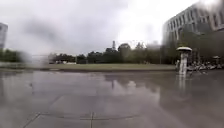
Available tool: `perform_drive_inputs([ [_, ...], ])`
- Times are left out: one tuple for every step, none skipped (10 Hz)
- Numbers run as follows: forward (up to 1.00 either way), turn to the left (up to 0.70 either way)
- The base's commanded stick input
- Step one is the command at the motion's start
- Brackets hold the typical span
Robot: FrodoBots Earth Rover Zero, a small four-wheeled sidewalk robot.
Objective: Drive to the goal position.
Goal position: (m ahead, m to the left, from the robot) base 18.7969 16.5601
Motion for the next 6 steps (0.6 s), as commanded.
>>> perform_drive_inputs([
  [0.0, 0.7],
  [0.0, 0.7],
  [0.0, 0.7],
  [0.0, 0.7],
  [0.0, 0.7],
  [0.0, 0.7],
])
